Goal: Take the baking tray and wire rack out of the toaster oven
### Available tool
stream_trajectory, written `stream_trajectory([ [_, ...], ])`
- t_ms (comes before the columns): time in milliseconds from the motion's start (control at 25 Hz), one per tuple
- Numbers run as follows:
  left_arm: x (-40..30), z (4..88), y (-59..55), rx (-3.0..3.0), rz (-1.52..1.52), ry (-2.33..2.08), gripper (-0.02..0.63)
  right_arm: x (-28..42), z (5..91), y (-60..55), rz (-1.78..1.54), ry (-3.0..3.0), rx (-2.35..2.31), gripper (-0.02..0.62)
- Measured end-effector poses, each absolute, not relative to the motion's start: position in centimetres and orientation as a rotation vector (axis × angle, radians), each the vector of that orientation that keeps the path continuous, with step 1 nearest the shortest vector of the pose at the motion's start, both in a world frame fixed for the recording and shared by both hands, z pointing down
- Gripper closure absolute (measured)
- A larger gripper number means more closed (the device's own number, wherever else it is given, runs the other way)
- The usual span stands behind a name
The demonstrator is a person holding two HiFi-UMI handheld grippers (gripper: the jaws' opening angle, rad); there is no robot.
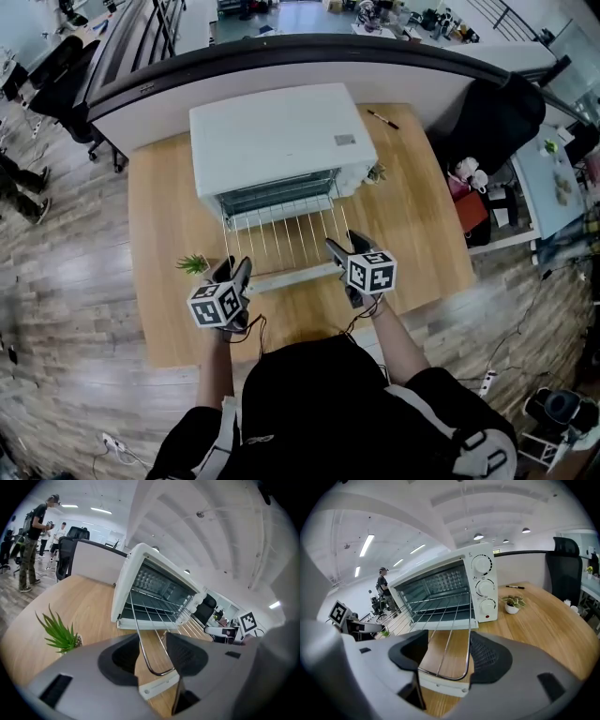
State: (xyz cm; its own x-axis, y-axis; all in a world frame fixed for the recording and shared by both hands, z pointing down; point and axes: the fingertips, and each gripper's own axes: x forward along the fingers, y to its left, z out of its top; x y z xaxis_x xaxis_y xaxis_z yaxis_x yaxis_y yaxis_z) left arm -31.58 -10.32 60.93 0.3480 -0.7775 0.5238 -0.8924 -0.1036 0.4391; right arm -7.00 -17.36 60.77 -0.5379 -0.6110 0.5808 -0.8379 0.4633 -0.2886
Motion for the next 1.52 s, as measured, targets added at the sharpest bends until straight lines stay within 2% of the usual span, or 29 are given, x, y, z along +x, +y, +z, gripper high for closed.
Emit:
stream_trajectory([
  [360,-31.0,60.6,-5.9,1.904,0.178,-1.417,0.417,-6.1,60.4,-12.3,0.805,-2.306,1.25,0.307],
  [920,-29.6,59.8,-2.3,1.835,0.115,-1.533,0.42,-5.4,59.6,-11.0,0.75,-2.398,1.152,0.305],
  [1520,-17.7,58.5,1.5,1.721,0.072,-1.681,0.422,4.8,58.7,-11.0,0.723,-2.5,0.952,0.308],
])
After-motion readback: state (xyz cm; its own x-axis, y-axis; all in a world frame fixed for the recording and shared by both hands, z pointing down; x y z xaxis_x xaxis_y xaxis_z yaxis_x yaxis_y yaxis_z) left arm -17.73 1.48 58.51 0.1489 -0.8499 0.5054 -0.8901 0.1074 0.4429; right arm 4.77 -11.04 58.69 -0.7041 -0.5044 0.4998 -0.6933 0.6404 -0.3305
